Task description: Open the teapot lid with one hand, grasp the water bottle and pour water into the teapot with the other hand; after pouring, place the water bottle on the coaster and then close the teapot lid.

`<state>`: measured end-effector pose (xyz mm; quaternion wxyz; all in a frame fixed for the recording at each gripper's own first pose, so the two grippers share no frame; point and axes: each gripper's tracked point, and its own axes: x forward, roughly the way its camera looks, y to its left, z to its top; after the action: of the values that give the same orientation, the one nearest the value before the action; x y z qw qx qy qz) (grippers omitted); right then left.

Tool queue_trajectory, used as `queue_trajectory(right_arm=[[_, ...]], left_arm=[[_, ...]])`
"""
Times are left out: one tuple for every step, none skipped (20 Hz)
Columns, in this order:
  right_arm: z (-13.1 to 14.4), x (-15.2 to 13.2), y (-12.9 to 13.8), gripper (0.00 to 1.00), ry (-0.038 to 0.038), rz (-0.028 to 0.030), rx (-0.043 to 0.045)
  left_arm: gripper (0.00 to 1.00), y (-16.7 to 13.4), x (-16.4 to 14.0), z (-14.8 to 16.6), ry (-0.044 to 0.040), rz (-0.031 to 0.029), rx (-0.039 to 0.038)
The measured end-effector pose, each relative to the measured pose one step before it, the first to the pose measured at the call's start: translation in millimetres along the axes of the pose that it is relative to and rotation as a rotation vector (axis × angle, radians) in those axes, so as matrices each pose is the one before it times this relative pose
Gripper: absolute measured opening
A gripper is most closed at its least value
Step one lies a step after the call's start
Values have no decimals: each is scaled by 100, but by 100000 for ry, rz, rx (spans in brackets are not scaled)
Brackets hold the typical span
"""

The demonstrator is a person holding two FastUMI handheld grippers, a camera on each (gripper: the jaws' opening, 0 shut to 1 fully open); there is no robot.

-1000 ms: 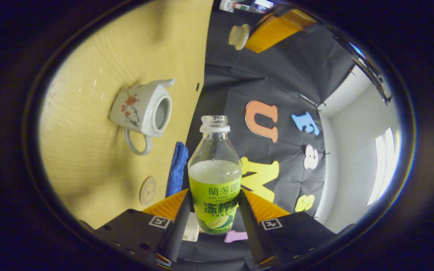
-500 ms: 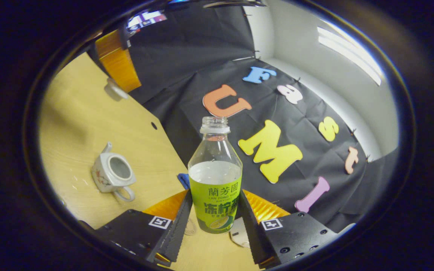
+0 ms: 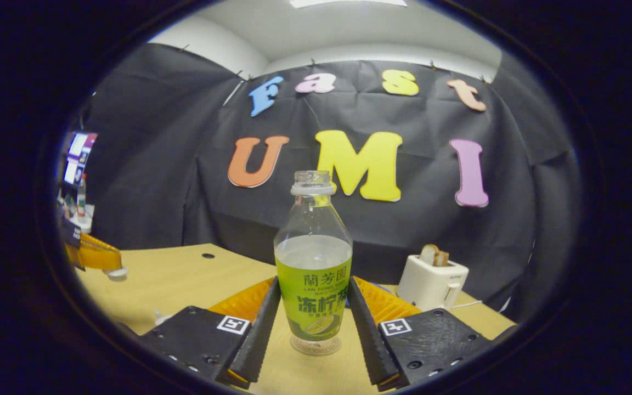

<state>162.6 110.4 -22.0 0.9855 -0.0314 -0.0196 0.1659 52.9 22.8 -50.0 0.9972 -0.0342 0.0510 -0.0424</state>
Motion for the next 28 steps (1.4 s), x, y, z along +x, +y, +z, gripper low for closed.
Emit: queue_trajectory(right_arm=[[-731,911,-431,73,2579,362,5984],[-1044,1017,-597,72,3209,-634,3450],[-1025,977,-489,71,2577,-1289,678],[-1012,1109,-587,71,2654,-1233,351],[-710,727,-169,72,1960,-240,263],[-406,714,-50,72,1300,68,600],[-425,591,-80,72,980,130,-150],[-300,510,88,72,835,85,-1236],[-416,407,90,72,724,33,-1053],[-181,333,44,72,686,278,-240],[-244,286,-98,71,722,-477,-523],[-144,273,-49,72,622,-239,-168],[-667,-127,226,73,1787,351,108],[-154,-4,-216,73,703,-917,-956],[204,47,96,75,-115,603,427],[151,-114,304,75,340,1144,794],[-16,-72,-304,74,-47,-481,-651],[197,-297,-235,80,-771,-758,-947],[365,-691,337,85,-1310,221,-472],[273,-662,60,91,-1479,-51,-1050],[46,-568,-60,94,-1065,-365,-500],[-100,-649,-68,94,207,-95,-195],[-598,-689,197,94,2128,546,607],[-723,-752,179,94,2797,628,357],[-570,-941,-359,94,2126,-1225,544],[-196,-1048,-327,94,-264,-1349,1960],[-355,-1051,-299,94,-367,-1697,1813],[-237,-988,-212,94,-1232,-446,2426]], left_arm=[[3,-91,22,25,21,-34,-408],[3,-186,15,-84,331,-117,81],[3,-469,41,-243,677,-645,1107],[3,-264,-34,74,-172,-27,1951],[3,12,45,21,-157,214,1851],[3,-137,111,-107,401,-74,978],[3,-187,124,-84,178,-498,203],[3,-268,41,-75,61,-844,-279],[3,-300,73,-7,66,-902,-220],[3,-143,115,-111,322,-373,-64],[3,-80,80,-155,465,27,343],[3,13,115,-105,454,413,497],[3,37,96,-168,478,237,471],[3,-33,6,-19,203,14,19],[3,-263,-119,-30,127,-1390,-1286],[2,-349,-55,120,-458,-1455,-1246],[2,-71,95,73,-189,388,265],[3,301,42,-47,35,1349,831],[3,185,37,-110,321,635,409],[3,59,99,-23,69,91,-376],[3,73,121,-72,7,-35,-927],[3,-80,156,-48,-121,-157,-889],[3,-214,61,-60,374,-525,-636],[3,-260,105,-101,202,-744,-156],[3,-209,54,17,-217,-630,-31],[3,-136,101,159,-682,-545,-250],[3,-204,210,133,-1164,-600,-721],[3,-152,200,110,-1270,-475,-1308]])
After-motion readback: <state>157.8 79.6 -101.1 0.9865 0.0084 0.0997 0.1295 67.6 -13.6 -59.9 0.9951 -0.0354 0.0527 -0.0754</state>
